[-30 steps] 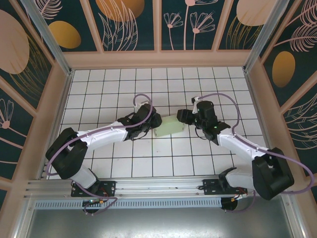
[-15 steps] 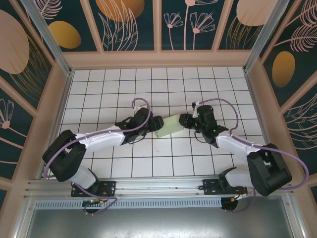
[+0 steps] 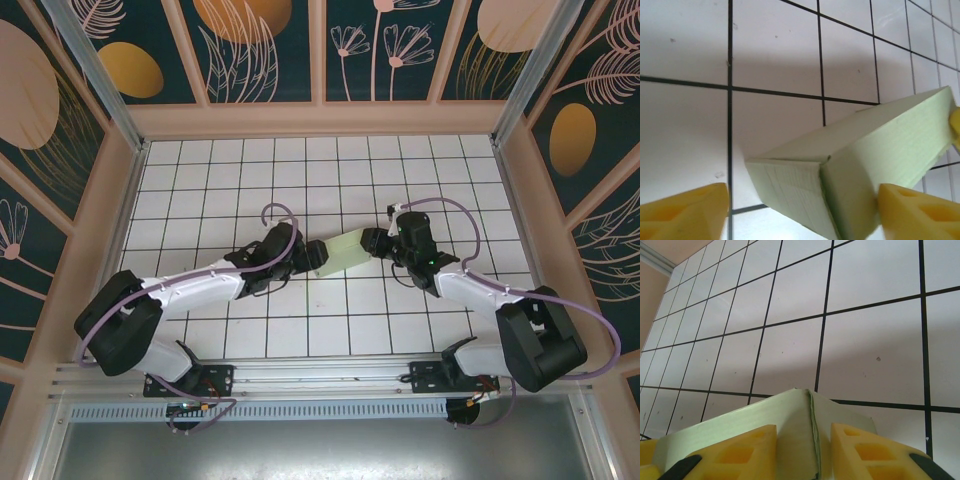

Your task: Fold the paper box

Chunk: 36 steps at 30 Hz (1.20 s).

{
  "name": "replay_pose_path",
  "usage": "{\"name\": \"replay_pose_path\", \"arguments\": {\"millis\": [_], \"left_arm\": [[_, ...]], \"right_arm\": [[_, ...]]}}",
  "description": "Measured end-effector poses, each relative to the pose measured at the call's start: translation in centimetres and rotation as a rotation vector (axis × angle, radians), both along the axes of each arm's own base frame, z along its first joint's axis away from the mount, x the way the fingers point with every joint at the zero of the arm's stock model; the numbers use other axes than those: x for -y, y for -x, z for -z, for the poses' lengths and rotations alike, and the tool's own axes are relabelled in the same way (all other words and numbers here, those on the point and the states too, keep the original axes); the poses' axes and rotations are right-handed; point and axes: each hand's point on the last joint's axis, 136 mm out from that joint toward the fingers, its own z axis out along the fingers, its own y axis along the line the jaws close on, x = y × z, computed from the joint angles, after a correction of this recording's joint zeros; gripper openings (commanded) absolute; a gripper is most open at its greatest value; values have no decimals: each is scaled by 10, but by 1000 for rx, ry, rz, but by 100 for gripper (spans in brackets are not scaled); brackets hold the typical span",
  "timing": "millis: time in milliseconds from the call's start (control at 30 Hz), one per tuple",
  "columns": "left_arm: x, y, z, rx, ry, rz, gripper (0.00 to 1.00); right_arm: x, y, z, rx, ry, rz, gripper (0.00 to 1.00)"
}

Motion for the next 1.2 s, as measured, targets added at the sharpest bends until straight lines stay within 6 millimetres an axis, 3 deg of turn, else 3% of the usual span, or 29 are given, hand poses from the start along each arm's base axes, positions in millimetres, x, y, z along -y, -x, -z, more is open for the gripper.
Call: {"name": "replay_pose_path", "arguments": {"millis": [100,233,300,400,433,567,733,833,1000,1133,1200], "left_arm": [[6,0,-4,7,39,15,43],[12,-1,-6,7,70,27,40],[12,-1,-6,11,70,34,52],[10,-1,-4,31,37,61,91],[9,-2,-3,43,19,71,98],[4,-8,-10,130,-90,147,99],[14,-30,-51,353,-223,321,99],[22,-32,-66,490,-312,474,99],[35,-20,-56,617,-445,774,99],[39,-18,-38,642,-526,912,99],[39,-18,-26,630,-562,961,94]], "right_arm": [[0,0,0,0,0,-1,33],[0,0,0,2,3,-2,34],[0,0,0,5,6,-4,34],[0,0,-1,9,11,-8,38],[1,0,0,9,14,-7,39],[2,1,1,7,26,-7,46],[4,4,2,7,50,-22,61],[5,5,3,-2,50,-24,64],[7,6,3,-14,40,-29,64],[8,7,-3,-9,20,-32,65],[11,8,-12,9,-4,-32,66]]}}
